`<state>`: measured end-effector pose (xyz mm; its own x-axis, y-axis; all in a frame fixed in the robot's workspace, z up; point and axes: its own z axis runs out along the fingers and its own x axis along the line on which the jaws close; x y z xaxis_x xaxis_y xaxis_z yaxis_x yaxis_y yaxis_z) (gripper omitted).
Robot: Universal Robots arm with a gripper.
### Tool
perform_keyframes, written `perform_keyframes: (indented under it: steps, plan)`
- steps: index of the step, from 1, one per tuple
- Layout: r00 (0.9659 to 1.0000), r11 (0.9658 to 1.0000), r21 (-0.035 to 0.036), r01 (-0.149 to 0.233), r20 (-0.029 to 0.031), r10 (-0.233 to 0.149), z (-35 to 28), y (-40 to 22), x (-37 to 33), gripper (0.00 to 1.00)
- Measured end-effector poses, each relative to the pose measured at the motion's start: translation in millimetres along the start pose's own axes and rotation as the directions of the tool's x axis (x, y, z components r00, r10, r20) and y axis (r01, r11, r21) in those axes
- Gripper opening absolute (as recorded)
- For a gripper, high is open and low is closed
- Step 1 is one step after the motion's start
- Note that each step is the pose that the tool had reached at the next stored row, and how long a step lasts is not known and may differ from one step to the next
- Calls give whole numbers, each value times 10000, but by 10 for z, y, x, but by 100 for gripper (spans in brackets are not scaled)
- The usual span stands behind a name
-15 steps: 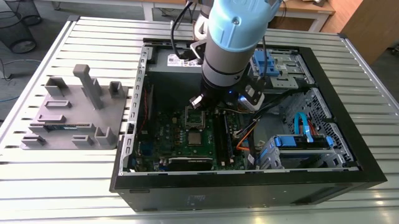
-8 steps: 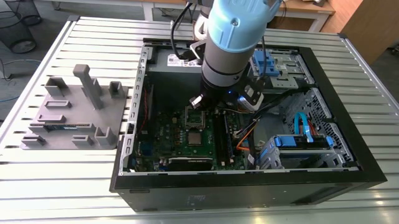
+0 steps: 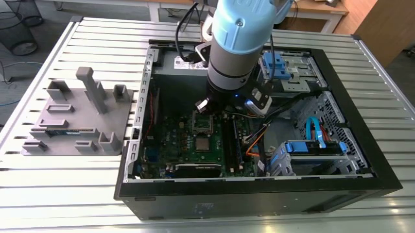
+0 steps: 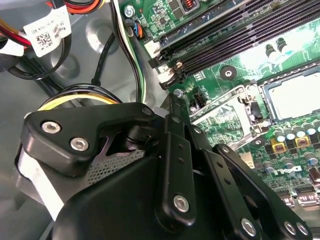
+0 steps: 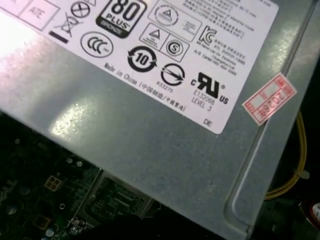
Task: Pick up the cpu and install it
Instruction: 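Close the cpu cover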
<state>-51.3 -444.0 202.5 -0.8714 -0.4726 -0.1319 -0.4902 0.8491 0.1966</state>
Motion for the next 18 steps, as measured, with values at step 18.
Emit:
perform_keyframes:
  steps: [18]
  plan:
    - [9996,9996,74,286,-43,-286,-170,38,19,11]
